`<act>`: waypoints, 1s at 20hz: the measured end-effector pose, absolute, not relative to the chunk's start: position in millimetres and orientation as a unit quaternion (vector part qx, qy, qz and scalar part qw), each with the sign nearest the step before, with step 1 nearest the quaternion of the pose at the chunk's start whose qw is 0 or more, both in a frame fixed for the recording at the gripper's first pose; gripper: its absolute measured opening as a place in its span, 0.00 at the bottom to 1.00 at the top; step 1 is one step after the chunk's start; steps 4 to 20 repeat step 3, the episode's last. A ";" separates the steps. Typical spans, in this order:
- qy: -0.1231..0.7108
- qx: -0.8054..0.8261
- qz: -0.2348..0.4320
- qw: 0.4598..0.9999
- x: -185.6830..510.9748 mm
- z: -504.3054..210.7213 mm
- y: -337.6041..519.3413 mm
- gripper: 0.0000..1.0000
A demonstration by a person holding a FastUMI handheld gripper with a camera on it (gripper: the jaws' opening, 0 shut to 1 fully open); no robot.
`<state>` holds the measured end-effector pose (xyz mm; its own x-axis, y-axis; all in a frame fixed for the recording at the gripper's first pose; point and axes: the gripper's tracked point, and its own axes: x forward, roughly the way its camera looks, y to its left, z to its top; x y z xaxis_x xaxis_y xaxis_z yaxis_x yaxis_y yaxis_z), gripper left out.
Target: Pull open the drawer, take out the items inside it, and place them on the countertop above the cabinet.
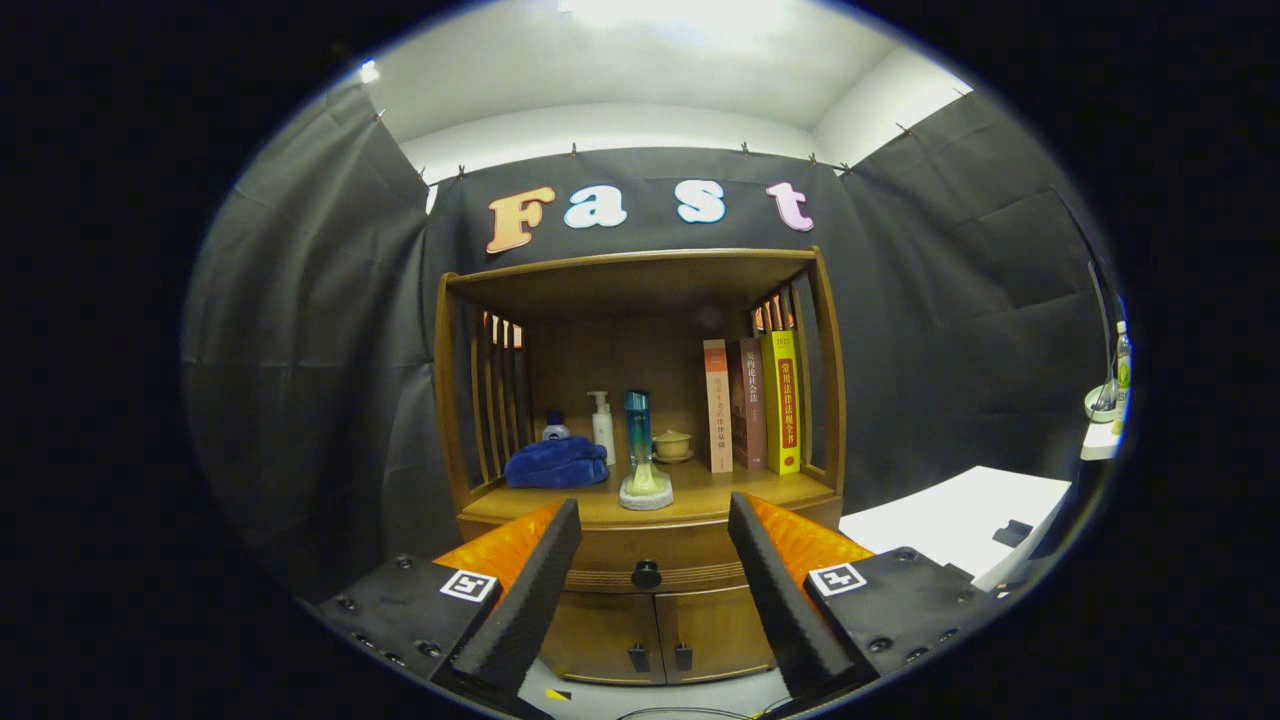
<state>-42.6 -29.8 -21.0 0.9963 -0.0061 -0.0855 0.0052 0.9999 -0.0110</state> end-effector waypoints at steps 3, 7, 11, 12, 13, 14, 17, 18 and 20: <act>0.036 -0.008 -0.006 0.999 -42.0 -16.7 -32.6 0.98; 0.036 -0.008 -0.006 0.999 -42.0 -16.7 -32.6 0.98; 0.036 -0.008 -0.006 0.999 -42.0 -16.7 -32.6 0.98; 0.036 -0.008 -0.006 0.999 -42.0 -16.7 -32.6 0.98; 0.036 -0.008 -0.006 0.999 -42.0 -16.7 -32.6 0.98; 0.036 -0.008 -0.006 0.999 -42.0 -16.7 -32.6 0.98; 0.036 -0.008 -0.006 0.999 -42.0 -16.7 -32.6 0.98; 0.036 -0.008 -0.006 0.999 -42.0 -16.7 -32.6 0.98; 0.036 -0.008 -0.006 0.999 -42.0 -16.7 -32.6 0.98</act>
